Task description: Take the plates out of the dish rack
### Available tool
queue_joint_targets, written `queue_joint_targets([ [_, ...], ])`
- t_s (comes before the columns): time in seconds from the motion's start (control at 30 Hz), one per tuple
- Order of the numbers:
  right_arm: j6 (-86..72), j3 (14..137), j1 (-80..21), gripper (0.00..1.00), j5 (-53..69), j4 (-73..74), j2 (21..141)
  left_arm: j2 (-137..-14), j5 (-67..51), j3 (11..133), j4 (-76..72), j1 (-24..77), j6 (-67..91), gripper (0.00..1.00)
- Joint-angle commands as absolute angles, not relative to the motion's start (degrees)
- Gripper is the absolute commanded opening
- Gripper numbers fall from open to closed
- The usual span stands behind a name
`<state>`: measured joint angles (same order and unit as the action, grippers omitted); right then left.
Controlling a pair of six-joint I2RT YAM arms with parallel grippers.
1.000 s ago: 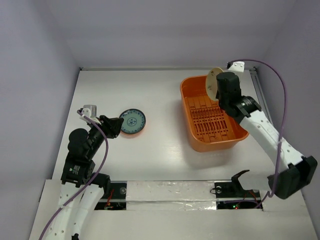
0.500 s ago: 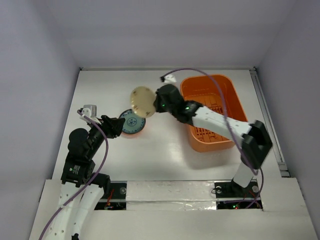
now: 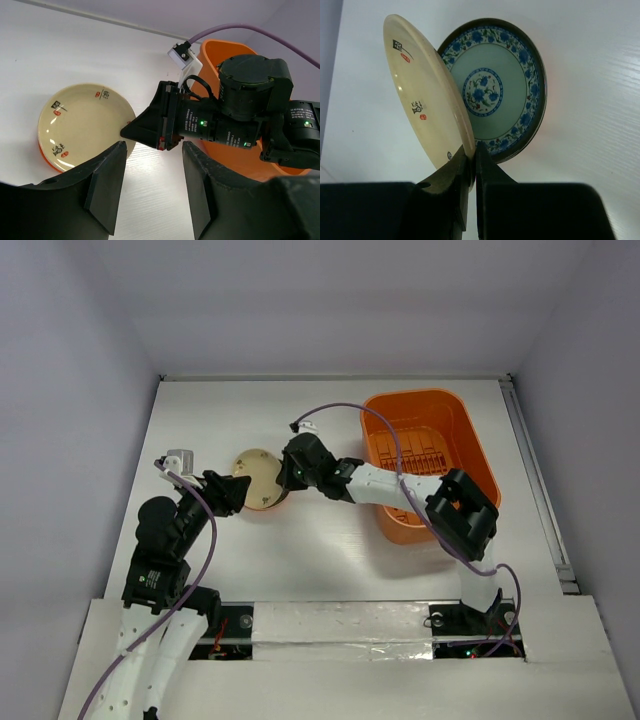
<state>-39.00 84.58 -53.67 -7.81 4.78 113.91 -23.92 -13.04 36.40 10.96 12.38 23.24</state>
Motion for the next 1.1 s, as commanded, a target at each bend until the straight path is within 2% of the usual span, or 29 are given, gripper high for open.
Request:
queue_joint_targets([
  [0.0,-41.7,84.4,-53.6,0.02,-6.8,-1.8,112.8,-24.4,-13.1,36.3,8.2,12.2,23.3,0.46],
  [0.17,-41.7,86.3,-53.6,0.04,-7.6,-0.2,113.7,-24.9,-13.0,36.3,8.3,12.2,23.4,0.46],
  [0.5,-41.6,85.3,-53.6,0.17,-9.2,1.5,114.5,-25.2,-13.3,36.2,8.2,12.2,23.4,0.47],
  [0.53,-41.4,85.3,-53.6,0.26,-9.1,1.7,114.5,-25.4,-13.3,36.3,8.2,12.2,23.4,0.47],
  [0.63,-40.4,85.4,-53.6,0.37,-9.1,2.7,114.6,-25.5,-13.3,36.2,8.1,12.2,23.4,0.47],
  [0.67,-40.0,85.3,-53.6,0.38,-9.1,3.0,114.5,-25.6,-13.2,36.2,8.1,12.2,23.4,0.47],
  [0.87,-37.7,84.0,-53.6,0.64,-12.0,4.7,112.2,-25.7,-13.3,36.2,8.2,12.2,23.4,0.47],
  [0.9,-37.2,83.8,-53.6,0.65,-13.5,5.9,111.2,-25.6,-13.4,36.1,8.2,12.2,23.4,0.47],
  [1.0,-35.8,82.7,-53.6,0.76,-16.0,7.0,108.6,-25.6,-13.3,36.2,8.1,12.2,23.4,0.47],
  [1.07,-34.9,82.0,-53.6,0.87,-17.2,7.6,107.2,-25.5,-13.4,36.2,8.1,12.2,23.4,0.47],
])
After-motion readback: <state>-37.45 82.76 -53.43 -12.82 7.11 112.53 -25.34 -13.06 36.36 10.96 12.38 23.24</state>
